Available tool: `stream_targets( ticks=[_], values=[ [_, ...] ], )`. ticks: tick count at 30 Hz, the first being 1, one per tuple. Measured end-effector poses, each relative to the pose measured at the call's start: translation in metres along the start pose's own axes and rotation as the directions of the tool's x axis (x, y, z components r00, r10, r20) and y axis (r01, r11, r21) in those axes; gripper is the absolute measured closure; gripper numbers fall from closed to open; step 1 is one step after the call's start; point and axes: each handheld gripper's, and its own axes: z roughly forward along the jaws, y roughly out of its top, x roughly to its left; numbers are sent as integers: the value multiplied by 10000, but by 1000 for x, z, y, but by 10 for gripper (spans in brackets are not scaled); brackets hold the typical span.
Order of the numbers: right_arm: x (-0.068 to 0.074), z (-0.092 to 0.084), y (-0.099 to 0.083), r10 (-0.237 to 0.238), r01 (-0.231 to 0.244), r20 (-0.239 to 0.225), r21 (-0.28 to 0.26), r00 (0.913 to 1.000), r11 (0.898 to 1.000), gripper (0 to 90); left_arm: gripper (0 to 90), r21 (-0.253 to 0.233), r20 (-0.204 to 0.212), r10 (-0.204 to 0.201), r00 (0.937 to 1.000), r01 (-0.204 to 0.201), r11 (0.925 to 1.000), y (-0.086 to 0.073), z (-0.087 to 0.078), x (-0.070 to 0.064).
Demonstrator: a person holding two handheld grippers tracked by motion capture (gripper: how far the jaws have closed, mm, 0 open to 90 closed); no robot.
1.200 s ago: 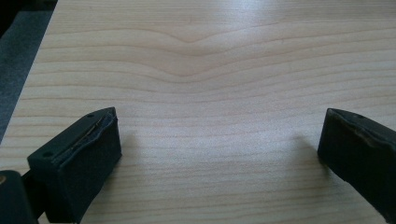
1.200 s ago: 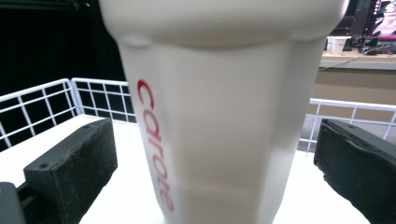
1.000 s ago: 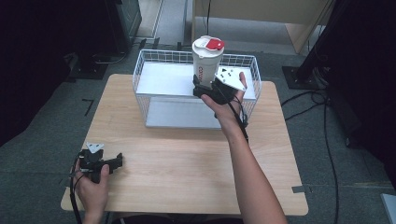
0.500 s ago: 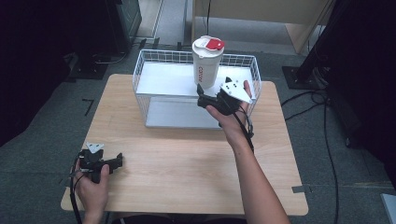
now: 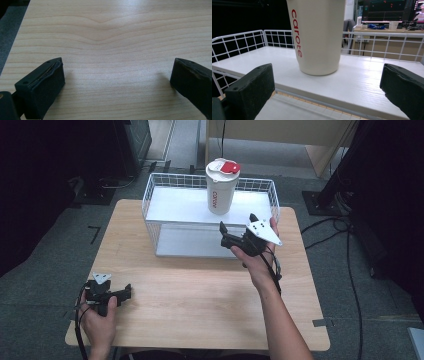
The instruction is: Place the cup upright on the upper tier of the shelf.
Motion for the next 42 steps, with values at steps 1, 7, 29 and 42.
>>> stream_targets(
  ticks=[1,7,29,42],
  values=[
    [-1,-3,-1,11,-11,-17,55,10000,10000,0,0,20,4,5,10000,-5,10000,0,0,0],
    [-11,-19,-12,-59,57,100,158,9999,9999,0,0,22,5,4,10000,-4,10000,0,0,0],
    [-56,-70,-47,225,-281,951,577,9952,9979,0,0,22,7,20,10000,-20,10000,0,0,0],
    [-82,-100,-73,487,-633,1612,869,9857,9942,0,0,28,33,29,10000,-29,10000,0,0,-1]
  ],
)
